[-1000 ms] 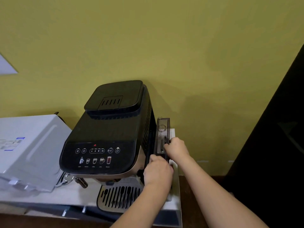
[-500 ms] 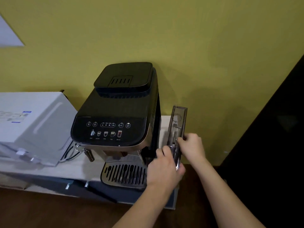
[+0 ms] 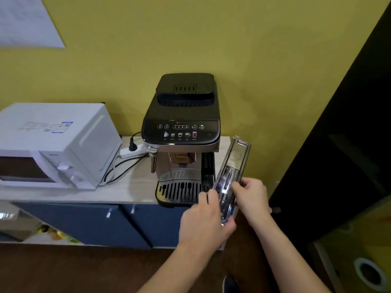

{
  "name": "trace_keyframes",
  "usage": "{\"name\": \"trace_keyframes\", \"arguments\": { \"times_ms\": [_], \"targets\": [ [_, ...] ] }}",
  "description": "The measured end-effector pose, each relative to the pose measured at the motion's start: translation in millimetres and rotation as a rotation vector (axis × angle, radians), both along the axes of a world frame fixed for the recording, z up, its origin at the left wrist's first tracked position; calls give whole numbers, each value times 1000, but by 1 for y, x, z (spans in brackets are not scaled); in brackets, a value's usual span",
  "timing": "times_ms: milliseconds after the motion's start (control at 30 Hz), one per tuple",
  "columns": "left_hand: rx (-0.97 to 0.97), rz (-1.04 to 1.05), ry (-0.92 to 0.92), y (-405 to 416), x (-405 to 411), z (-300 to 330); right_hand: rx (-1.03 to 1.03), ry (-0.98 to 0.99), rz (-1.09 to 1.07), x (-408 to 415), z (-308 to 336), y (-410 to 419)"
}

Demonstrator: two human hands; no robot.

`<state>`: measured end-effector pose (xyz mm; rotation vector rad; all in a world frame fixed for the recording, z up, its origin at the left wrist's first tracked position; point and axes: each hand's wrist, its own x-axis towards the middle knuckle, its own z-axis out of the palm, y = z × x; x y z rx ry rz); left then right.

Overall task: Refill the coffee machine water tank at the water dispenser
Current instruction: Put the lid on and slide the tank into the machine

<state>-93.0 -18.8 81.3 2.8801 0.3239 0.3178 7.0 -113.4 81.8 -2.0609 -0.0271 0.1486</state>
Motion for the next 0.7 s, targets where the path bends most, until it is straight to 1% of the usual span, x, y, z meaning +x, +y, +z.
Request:
{"name": "trace_keyframes", "arguments": {
  "times_ms": [133,300,467,700],
  "targets": [
    [-32,30,44,6,-41,-6,12,9,7,-39,-9,10],
    [-51,103,75,6,-60,-4,-37,72,88,-47,-14,19],
    [-77,201,114,3,-52,-5,-93,124,220,-30,-18,29],
    [-81,277,106,-1,-19,-4,-120,86,306,5,-17,31]
  ]
}}
